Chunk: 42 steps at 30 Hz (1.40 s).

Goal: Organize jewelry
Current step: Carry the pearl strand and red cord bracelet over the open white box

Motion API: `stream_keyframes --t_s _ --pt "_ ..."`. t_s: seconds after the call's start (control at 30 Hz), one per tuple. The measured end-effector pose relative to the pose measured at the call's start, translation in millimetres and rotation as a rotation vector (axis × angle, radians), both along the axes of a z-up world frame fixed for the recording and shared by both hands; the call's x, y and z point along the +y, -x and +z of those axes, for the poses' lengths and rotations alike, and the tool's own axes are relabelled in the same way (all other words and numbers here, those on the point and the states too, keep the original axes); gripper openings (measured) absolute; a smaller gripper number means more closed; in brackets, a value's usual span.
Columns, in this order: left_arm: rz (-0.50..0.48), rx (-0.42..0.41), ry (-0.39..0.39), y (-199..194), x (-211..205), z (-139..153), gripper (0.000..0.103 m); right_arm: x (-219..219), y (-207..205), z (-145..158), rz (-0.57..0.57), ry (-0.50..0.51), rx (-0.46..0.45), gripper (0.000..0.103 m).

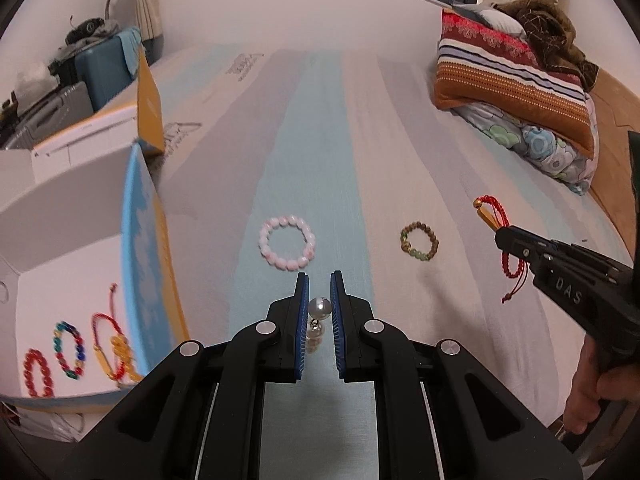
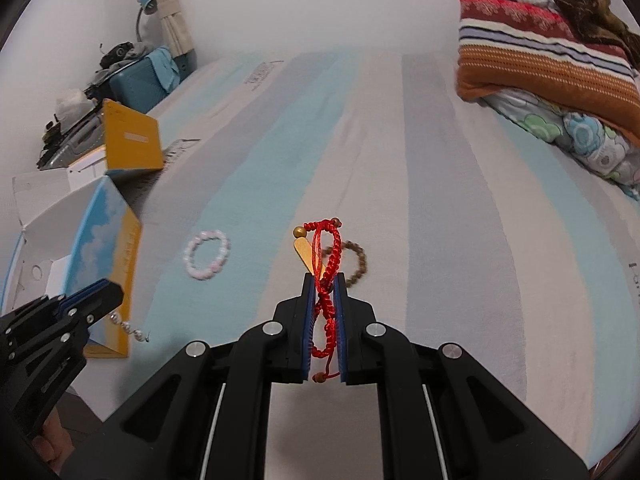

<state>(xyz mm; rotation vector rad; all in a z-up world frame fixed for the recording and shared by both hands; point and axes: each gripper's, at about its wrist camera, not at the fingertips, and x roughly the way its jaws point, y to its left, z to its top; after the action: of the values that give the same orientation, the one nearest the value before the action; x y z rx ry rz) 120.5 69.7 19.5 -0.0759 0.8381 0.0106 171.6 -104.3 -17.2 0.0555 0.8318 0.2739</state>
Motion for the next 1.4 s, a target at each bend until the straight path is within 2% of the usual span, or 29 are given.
stream_keyframes --t_s 0.5,0.87,1.2,1.4 --pt "0.048 -0.045 -0.029 5.0 35.0 42.3 0.011 65.5 22.2 46.7 0.083 0.001 -0.059 0.009" --pt "0.081 -0.081 -0.037 18.2 61.1 67.3 0.011 111.3 31.1 67.5 0.141 0.005 -0.084 0.009" --pt "0.142 -0.096 -0.057 32.4 99.4 78.5 0.011 155.1 38.1 78.8 0.193 0.013 -0.093 0.009" --pt "0.178 -0.088 -0.063 43.0 126.8 74.8 0.011 188.4 47.7 82.0 0.244 0.004 -0.096 0.009"
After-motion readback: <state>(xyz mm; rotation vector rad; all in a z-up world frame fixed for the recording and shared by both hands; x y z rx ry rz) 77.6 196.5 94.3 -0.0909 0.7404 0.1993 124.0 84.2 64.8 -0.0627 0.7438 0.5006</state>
